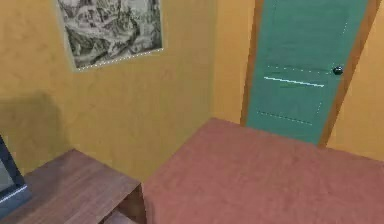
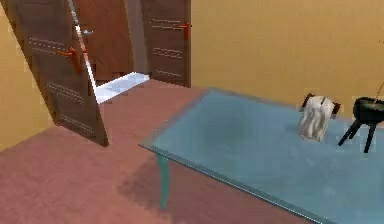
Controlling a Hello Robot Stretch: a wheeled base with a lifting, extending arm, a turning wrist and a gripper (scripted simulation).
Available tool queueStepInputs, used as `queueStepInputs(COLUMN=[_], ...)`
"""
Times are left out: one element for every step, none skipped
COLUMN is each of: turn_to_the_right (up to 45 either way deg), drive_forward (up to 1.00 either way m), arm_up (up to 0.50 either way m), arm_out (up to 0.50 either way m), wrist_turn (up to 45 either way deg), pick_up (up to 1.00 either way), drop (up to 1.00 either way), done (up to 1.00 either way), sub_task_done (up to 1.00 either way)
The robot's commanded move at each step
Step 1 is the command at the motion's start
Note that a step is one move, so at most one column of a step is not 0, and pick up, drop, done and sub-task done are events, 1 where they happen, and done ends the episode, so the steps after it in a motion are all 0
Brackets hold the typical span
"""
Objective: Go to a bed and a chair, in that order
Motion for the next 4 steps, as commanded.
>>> queueStepInputs(turn_to_the_right=[45.0,6.0,0.0,27.0], drive_forward=[0.00,0.00,0.90,0.00], arm_up=[0.00,0.00,0.00,0.00], arm_out=[0.00,0.00,0.00,0.00], wrist_turn=[0.0,0.0,0.0,0.0], pick_up=[0.00,0.00,0.00,0.00], drop=[0.00,0.00,0.00,0.00], done=[0.00,0.00,0.00,0.00], sub_task_done=[0.00,0.00,0.00,0.00])
